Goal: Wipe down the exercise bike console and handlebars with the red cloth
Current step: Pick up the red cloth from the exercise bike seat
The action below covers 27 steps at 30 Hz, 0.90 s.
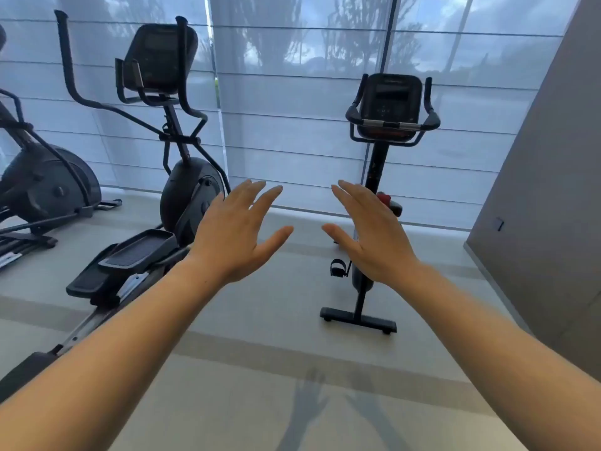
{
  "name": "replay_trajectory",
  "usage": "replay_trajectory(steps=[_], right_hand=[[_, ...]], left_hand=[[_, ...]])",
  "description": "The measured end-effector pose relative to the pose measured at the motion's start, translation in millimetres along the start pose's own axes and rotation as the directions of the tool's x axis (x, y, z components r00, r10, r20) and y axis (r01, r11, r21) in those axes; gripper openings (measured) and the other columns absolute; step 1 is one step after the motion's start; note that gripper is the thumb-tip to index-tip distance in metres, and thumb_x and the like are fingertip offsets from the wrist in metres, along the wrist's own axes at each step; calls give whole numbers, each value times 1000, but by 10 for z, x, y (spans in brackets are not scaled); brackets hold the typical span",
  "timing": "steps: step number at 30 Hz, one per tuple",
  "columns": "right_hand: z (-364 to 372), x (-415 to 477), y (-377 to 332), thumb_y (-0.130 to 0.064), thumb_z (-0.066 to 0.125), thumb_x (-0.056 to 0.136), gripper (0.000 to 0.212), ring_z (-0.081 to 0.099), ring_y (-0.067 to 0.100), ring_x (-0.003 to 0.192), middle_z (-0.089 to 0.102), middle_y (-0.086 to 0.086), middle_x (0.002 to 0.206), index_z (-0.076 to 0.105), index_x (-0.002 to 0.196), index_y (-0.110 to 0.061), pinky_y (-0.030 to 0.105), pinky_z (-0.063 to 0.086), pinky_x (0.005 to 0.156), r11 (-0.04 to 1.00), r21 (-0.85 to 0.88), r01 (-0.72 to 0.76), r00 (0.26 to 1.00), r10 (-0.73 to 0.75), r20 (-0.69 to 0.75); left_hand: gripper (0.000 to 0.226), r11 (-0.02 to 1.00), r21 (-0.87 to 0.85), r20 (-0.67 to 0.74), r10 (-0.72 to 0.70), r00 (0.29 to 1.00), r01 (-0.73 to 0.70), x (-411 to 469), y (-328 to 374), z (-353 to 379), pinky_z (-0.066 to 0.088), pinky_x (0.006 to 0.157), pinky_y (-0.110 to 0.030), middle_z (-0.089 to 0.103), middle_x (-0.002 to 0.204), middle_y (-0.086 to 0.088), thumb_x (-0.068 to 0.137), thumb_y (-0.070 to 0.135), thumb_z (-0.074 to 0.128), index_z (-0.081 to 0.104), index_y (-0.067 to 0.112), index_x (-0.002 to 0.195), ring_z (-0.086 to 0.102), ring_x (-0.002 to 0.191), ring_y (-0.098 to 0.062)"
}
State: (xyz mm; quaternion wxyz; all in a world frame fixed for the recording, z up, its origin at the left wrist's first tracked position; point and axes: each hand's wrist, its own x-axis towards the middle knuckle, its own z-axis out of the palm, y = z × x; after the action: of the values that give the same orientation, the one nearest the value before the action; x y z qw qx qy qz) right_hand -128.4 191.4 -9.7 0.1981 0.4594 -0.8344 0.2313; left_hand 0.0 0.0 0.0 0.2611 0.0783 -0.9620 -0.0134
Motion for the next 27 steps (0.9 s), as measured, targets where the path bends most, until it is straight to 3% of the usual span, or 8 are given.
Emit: replay_trajectory(steps=[5,11,18,24,27], right_hand=[[270,128,369,-65,26,86,71,17,15,141,24,-4,153,23,145,-25,40,19,114,999,20,-50,998,49,28],[504,159,948,-63,28,86,70,36,15,130,43,-1,141,31,142,-21,32,31,102,981,161,-107,994,103,36],[570,81,1838,-63,29,85,70,30,11,134,36,-5,147,30,142,-22,31,29,106,971,150,-184,981,172,92],[494,-25,2615,-63,28,86,70,26,7,135,32,-7,148,29,143,-22,20,21,105,954,151,-260,965,252,70],[480,-103,2929,-65,28,86,70,26,7,135,31,-7,149,28,143,-24,23,24,106,940,154,-306,952,298,69]], left_hand=[[74,1000,-12,44,-2,999,2,309,10,424,23,112,-49,32,150,-4,86,67,18,27,25,146,23,141,-22],[68,999,-29,103,27,994,-24,765,168,980,29,111,-45,37,147,-7,91,62,28,30,21,145,31,137,-22],[69,993,-104,170,68,983,-50,1357,704,1593,34,106,-39,40,145,-4,87,64,26,35,24,142,35,134,-20],[65,980,-156,165,147,975,-121,1888,1281,2031,39,101,-39,45,142,-2,87,62,30,39,24,139,40,131,-19],[63,973,-178,175,175,969,-144,2081,1488,2220,40,99,-39,44,142,-1,88,61,31,39,24,139,40,131,-19]])
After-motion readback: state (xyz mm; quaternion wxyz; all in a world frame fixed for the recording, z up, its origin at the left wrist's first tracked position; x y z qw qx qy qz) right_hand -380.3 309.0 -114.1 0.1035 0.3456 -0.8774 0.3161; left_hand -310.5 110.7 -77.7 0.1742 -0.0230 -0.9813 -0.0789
